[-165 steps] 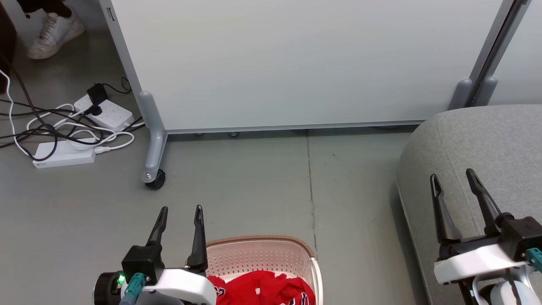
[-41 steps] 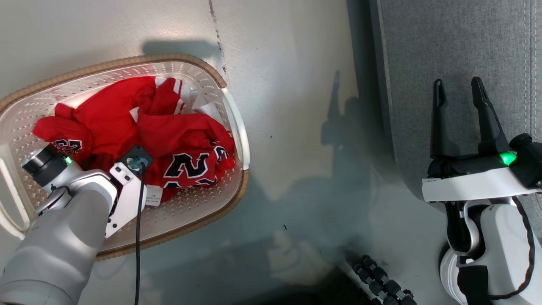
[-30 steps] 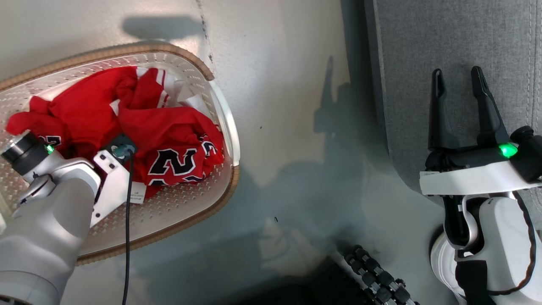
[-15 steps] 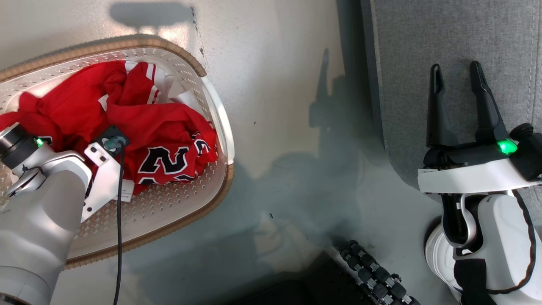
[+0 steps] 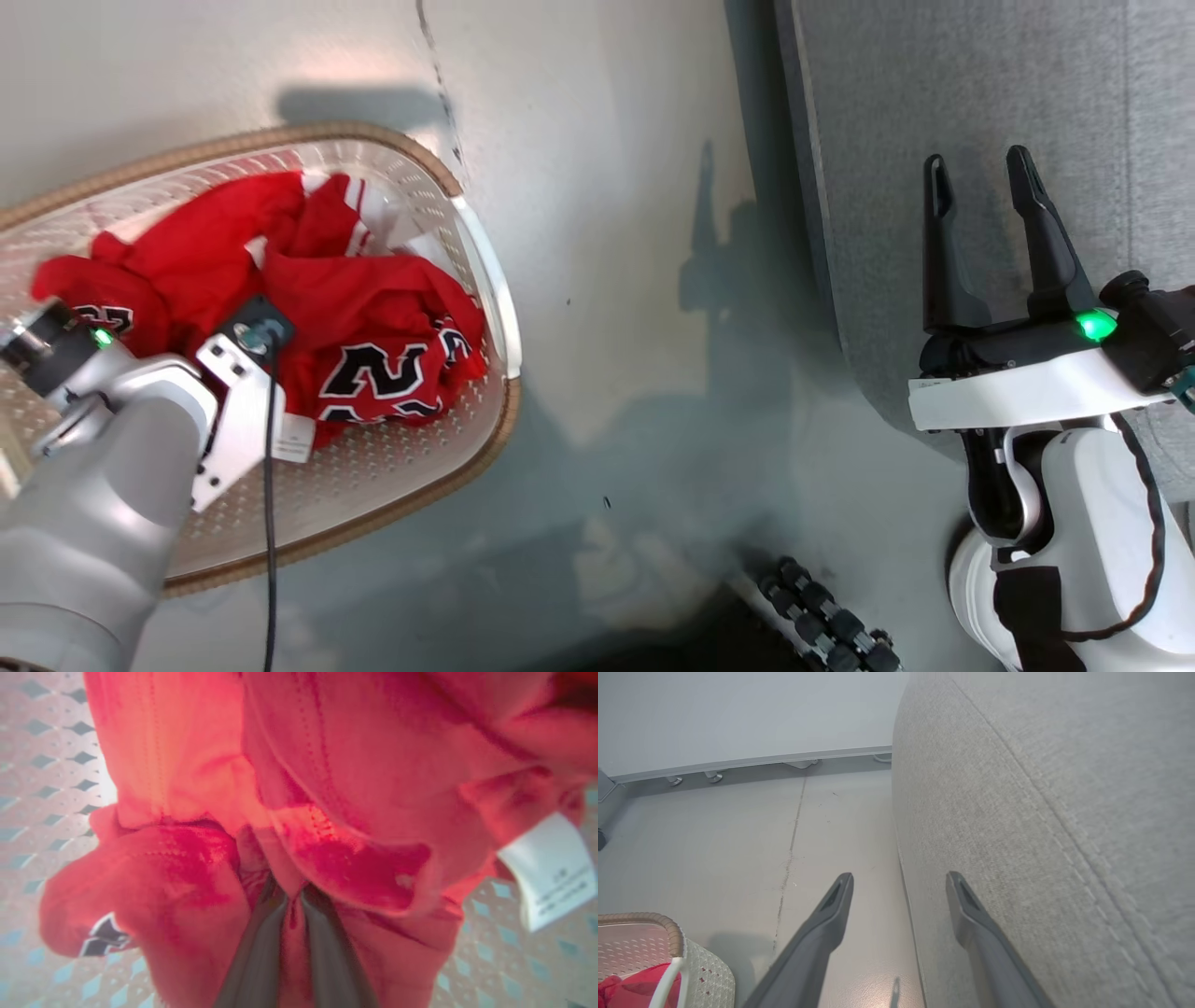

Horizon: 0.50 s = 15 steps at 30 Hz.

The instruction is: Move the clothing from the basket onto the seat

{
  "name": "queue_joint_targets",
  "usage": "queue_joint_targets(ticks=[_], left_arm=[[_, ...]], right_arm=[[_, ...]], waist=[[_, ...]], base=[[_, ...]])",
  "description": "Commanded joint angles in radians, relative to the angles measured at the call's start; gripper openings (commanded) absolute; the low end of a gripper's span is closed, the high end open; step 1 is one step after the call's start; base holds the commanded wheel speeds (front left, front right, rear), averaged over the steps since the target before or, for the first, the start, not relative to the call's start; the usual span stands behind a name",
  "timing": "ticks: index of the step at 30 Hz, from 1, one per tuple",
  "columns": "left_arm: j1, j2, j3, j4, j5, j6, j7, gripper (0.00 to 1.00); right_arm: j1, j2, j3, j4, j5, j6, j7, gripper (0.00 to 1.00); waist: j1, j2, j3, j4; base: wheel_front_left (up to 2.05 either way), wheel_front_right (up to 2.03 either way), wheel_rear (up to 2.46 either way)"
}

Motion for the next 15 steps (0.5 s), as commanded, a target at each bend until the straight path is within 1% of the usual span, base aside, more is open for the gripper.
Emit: queue_joint_targets(ticks=[1, 8, 15], left_arm=[[0.009, -0.005, -0.003, 0.001, -0.009, -0.001, -0.007, 0.00], [0.056, -0.049, -0.009, 0.001, -0.030, 0.023, -0.087, 0.00], [0.114, -0.098, 0.003, 0.001, -0.069, 0.056, -0.175, 0.00]], right_arm=[[-0.014, -0.014, -0.018, 0.009, -0.012, 0.001, 0.003, 1.00], [0.007, -0.011, -0.028, 0.012, -0.053, 0.001, 0.003, 1.00], [0.036, -0.011, -0.043, 0.030, -0.084, 0.001, 0.003, 1.00]], waist=[[0.0000, 0.0000, -0.033, 0.014], [0.0000, 0.0000, -0.151, 0.055], [0.0000, 0.0000, -0.305, 0.105]], base=[[0.00, 0.00, 0.00], [0.00, 0.00, 0.00], [0.00, 0.00, 0.00]])
